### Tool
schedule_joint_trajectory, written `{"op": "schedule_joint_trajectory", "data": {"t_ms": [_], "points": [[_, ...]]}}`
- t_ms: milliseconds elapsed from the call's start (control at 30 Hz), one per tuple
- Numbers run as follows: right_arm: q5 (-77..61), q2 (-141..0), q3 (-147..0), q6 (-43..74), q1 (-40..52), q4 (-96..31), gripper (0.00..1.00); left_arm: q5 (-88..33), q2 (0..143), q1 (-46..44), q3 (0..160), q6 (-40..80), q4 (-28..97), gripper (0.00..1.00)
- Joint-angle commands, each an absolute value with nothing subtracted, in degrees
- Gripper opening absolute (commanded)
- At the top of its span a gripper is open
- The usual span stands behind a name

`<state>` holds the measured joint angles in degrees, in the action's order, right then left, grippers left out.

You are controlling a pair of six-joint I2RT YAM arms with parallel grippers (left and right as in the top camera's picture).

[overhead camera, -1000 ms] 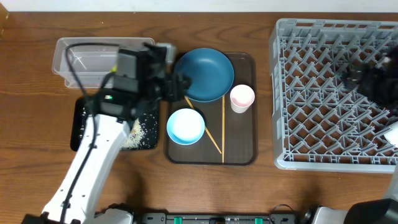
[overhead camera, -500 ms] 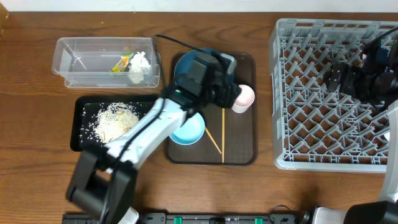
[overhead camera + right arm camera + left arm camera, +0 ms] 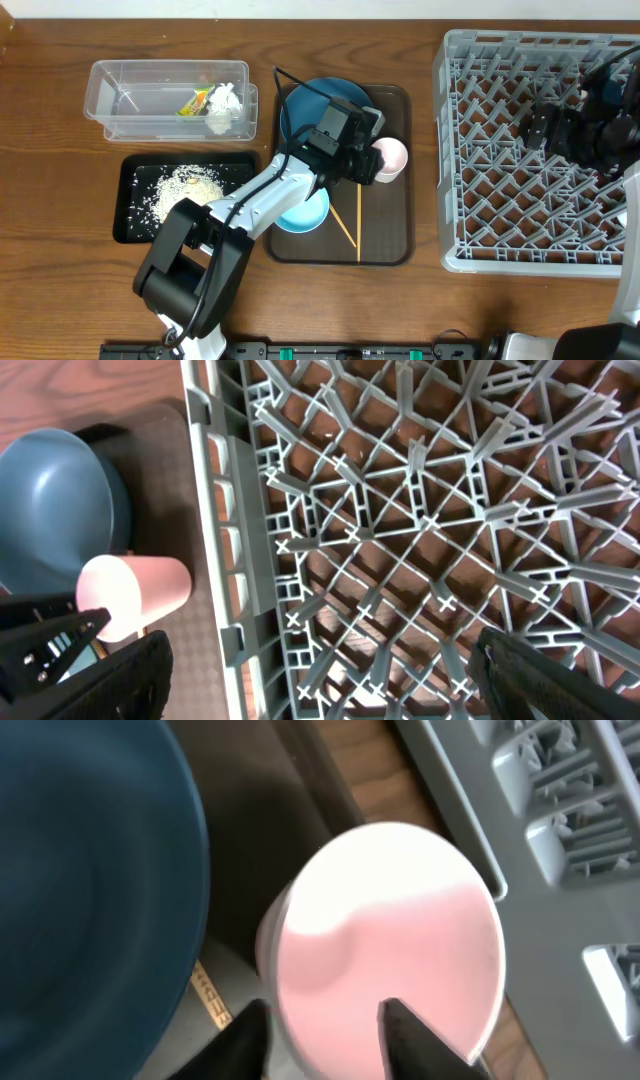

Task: Sort waste into correct bins and load items into the dishwasher rack
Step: 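Reach the left gripper to the brown tray and grasp the pink cup, then lift the pink cup and hold it out toward the right gripper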

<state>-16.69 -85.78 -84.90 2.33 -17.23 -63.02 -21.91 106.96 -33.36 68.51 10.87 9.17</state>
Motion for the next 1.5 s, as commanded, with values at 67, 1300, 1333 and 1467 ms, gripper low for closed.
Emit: {"op": "schedule_joint_trajectory", "data": {"t_ms": [67,1300,1333,1467], "points": [[-16.49,-85.84,-85.03,1.58,-16.84,-63.77,0.95,-21.34,107.77,-33.65,68.71,11.05,12.49,0.28],[-48.47,-88.77,-82.35,-23.97,-10.92,-65.19,0.99,-74.43,94.56,-6.35,68.60,20.71,23.42,0.06],[-51.48,-88.79,-81.62,-26.20,-9.96,-65.14,0.99,-76.25,94.56,-6.11,68.58,20.73,23.49,0.06],[-59.64,-88.84,-77.93,-30.52,-4.97,-62.04,0.98,-80.62,94.56,-6.72,68.58,20.82,23.49,0.06]]}}
